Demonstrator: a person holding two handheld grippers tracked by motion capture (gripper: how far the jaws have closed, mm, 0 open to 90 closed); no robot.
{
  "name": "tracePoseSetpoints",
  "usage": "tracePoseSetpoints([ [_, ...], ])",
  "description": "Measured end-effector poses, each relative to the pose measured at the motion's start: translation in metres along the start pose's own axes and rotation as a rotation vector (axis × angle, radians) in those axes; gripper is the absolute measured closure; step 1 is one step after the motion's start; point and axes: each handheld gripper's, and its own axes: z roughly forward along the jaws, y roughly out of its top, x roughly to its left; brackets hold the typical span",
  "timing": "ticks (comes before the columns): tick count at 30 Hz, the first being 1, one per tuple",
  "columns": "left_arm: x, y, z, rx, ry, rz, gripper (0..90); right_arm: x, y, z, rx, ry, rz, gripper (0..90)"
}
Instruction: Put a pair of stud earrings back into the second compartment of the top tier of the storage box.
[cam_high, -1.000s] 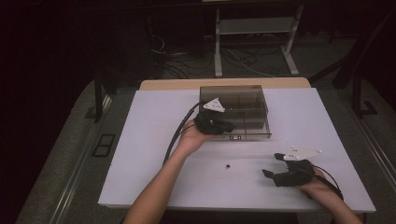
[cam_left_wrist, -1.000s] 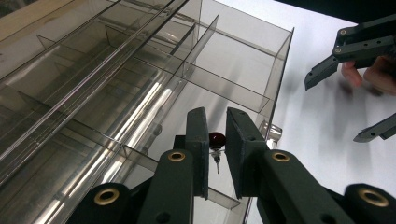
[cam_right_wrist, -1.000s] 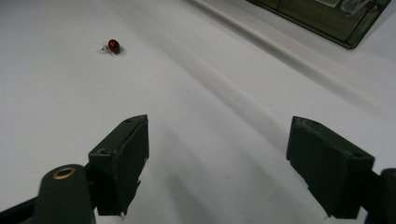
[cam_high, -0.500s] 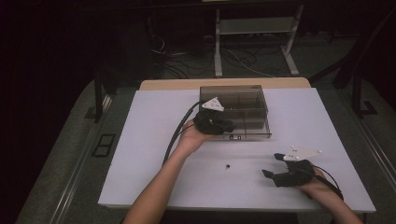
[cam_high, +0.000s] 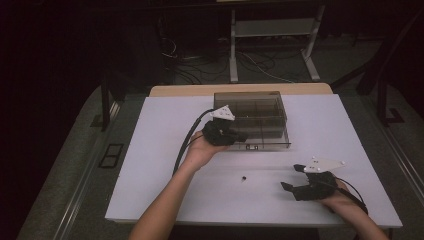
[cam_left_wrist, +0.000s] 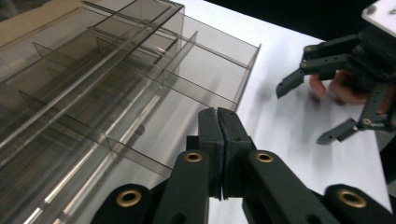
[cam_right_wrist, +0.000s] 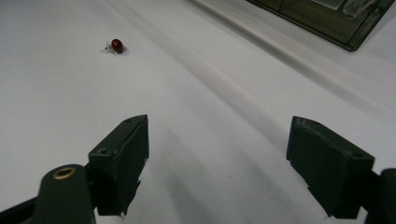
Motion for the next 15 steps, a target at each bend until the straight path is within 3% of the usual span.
tracePoseSetpoints([
  [9,-0.009,-0.004,-0.018,-0.019,0.01,0.01,89.3,0.0,0.0,0.0,-0.005,0.003,-0.001,20.4],
  [13,-0.015,-0.01,-0.024,-0.033,0.01,-0.004,89.1,0.0,0.0,0.0,-0.004,0.002,0.002,20.4],
  [15,-0.017,-0.015,-0.026,-0.02,0.008,0.01,89.1,0.001,0.0,0.0,-0.005,0.001,0.001,20.4],
])
